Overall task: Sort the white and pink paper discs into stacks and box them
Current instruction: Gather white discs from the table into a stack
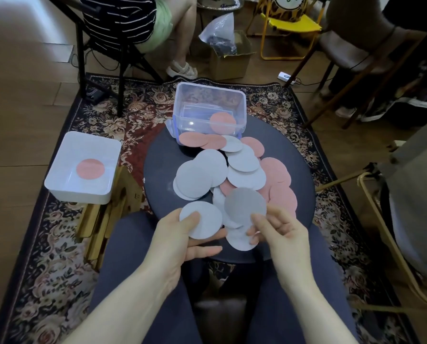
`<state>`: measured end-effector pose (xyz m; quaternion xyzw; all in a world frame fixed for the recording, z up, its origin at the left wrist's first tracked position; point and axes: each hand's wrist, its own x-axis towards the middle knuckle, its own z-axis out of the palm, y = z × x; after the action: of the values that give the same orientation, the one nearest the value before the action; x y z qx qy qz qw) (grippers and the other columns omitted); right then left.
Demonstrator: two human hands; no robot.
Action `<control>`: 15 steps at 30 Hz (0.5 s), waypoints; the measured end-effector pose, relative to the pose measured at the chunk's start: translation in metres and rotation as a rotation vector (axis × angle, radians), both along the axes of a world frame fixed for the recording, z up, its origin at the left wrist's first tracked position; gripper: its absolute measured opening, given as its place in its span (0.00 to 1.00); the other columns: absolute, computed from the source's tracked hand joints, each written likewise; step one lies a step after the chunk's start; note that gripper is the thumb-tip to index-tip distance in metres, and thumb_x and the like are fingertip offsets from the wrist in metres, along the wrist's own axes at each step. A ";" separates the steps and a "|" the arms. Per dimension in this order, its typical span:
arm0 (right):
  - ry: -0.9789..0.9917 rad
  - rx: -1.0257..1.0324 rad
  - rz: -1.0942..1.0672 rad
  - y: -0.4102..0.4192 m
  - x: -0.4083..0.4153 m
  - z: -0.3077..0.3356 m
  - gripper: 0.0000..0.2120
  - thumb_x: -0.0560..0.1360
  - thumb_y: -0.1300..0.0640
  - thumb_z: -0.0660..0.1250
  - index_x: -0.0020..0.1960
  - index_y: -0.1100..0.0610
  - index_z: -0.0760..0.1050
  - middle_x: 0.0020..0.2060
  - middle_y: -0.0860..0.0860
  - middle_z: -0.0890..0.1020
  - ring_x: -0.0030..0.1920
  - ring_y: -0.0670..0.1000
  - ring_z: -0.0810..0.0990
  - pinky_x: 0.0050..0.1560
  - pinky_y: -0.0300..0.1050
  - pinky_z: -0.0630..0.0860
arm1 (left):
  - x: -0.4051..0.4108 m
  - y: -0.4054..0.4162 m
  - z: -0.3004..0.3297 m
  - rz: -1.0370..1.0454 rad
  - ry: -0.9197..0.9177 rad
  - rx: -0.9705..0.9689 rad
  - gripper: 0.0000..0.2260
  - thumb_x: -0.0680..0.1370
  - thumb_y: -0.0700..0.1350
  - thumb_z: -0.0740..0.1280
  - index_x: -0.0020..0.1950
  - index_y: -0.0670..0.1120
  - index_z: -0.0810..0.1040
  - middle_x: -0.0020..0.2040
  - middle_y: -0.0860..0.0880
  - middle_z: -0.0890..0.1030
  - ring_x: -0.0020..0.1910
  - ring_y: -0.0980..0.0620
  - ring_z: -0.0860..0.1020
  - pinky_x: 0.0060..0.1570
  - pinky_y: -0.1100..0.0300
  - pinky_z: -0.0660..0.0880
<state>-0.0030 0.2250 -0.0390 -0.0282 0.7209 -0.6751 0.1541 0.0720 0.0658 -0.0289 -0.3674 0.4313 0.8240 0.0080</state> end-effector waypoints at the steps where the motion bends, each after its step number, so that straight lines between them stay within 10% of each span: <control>1: 0.048 0.004 0.000 0.000 0.002 0.000 0.06 0.74 0.68 0.68 0.45 0.59 0.80 0.32 0.54 0.82 0.31 0.49 0.78 0.36 0.38 0.76 | 0.000 0.001 -0.001 -0.018 0.000 -0.001 0.08 0.82 0.39 0.58 0.57 0.41 0.76 0.48 0.40 0.85 0.43 0.42 0.85 0.33 0.52 0.82; 6: 0.351 0.096 0.055 -0.007 0.014 -0.005 0.15 0.66 0.70 0.68 0.36 0.49 0.79 0.46 0.46 0.80 0.47 0.46 0.79 0.44 0.35 0.74 | -0.001 0.001 -0.001 -0.084 0.039 0.063 0.10 0.81 0.38 0.61 0.59 0.41 0.78 0.51 0.42 0.85 0.47 0.44 0.84 0.39 0.51 0.82; 15: 0.456 0.191 0.047 -0.008 0.011 -0.020 0.16 0.65 0.68 0.67 0.36 0.47 0.78 0.37 0.47 0.73 0.39 0.45 0.72 0.37 0.38 0.66 | -0.001 0.004 0.004 -0.092 0.082 0.099 0.11 0.81 0.45 0.61 0.59 0.42 0.79 0.52 0.44 0.85 0.48 0.45 0.84 0.40 0.52 0.82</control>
<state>0.0084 0.2174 -0.0592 -0.1822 0.7966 -0.5763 0.0050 0.0707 0.0701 -0.0249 -0.3124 0.4063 0.8575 0.0462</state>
